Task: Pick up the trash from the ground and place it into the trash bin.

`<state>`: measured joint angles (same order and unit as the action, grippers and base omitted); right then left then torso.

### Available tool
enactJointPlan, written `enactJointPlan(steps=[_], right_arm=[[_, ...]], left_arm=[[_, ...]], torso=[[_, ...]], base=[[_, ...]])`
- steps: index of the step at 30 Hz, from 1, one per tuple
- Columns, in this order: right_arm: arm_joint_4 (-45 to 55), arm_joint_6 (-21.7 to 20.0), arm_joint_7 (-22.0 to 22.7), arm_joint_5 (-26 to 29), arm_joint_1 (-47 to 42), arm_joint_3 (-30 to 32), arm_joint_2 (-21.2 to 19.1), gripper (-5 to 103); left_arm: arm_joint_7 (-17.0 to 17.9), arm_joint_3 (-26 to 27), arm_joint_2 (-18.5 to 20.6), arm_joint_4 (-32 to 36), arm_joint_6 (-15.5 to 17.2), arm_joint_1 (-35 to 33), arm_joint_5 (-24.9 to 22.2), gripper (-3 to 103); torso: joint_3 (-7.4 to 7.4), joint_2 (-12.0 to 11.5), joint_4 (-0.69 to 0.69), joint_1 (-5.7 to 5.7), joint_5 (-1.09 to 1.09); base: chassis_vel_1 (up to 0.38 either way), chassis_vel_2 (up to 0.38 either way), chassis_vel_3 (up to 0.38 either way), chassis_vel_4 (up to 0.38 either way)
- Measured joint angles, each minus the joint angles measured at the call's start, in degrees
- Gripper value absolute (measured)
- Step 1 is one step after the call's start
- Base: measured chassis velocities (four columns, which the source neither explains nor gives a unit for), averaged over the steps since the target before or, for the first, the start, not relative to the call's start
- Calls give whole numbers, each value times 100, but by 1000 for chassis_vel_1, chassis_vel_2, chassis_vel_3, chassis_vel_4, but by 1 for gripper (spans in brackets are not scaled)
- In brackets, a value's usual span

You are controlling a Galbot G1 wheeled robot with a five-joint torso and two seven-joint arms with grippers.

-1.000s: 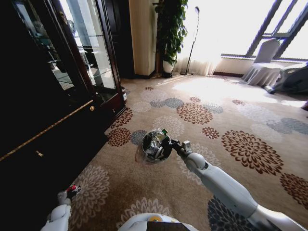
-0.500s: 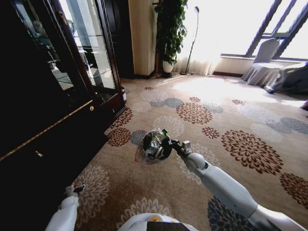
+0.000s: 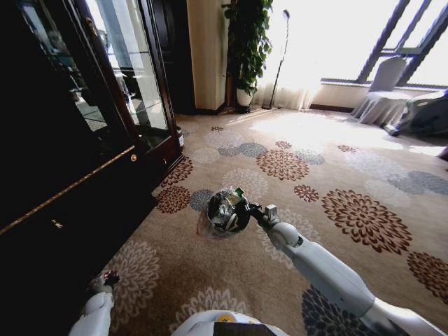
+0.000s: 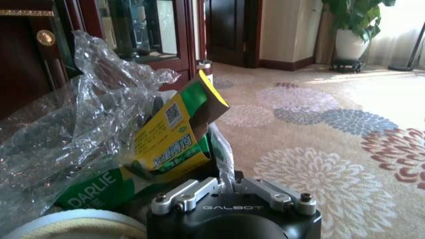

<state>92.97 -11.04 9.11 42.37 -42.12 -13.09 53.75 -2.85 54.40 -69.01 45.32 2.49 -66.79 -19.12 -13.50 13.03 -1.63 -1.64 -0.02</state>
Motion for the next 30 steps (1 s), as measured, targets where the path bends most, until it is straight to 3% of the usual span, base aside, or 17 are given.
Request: enactJointPlan(steps=[3, 13, 18, 20, 21, 24, 26, 29, 30], right_arm=[[0, 0, 0, 0, 0, 0, 0, 1], [0, 0, 0, 0, 0, 0, 0, 1], [0, 0, 0, 0, 0, 1, 0, 1], [0, 0, 0, 0, 0, 0, 0, 1], [0, 0, 0, 0, 0, 0, 0, 1], [0, 0, 1, 0, 0, 1, 0, 1], [0, 0, 0, 0, 0, 0, 0, 1], [0, 0, 0, 0, 0, 0, 0, 1], [0, 0, 0, 0, 0, 0, 0, 1]], left_arm=[[-55, 74, -8, 79, -65, -125, -85, 6], [-95, 111, -51, 560, -137, -363, -314, 4], [-208, 131, -109, 1318, -143, -584, -606, 2], [-328, 135, -145, 1948, -40, -772, -999, 0], [-328, 135, -145, 1948, -40, -772, -999, 0], [-442, 143, -272, 3348, 274, -1186, -1635, 0], [-450, 153, -297, 3575, 335, -1249, -1732, 0], [-507, 204, -386, 4963, 749, -1612, -2642, 0], [-507, 204, -386, 4963, 749, -1612, -2642, 0]], torso=[[0, 0, 4, 0, -1], [-1, 0, -1, 0, -2], [-1, 0, -1, 0, -1], [-1, 0, 0, 0, 0], [-1, 0, 0, 0, 0], [0, 0, 0, 0, 3], [0, 0, 0, 0, 2], [0, 0, 0, 0, 4], [0, 0, 0, 0, 4]], base=[[0, 0, 0, 0], [0, 0, 0, 0], [0, 0, 0, 0], [0, 0, 0, 0], [0, 0, 0, 0], [0, 0, 0, 0], [0, 0, 0, 0], [0, 0, 0, 0], [0, 0, 0, 0]])
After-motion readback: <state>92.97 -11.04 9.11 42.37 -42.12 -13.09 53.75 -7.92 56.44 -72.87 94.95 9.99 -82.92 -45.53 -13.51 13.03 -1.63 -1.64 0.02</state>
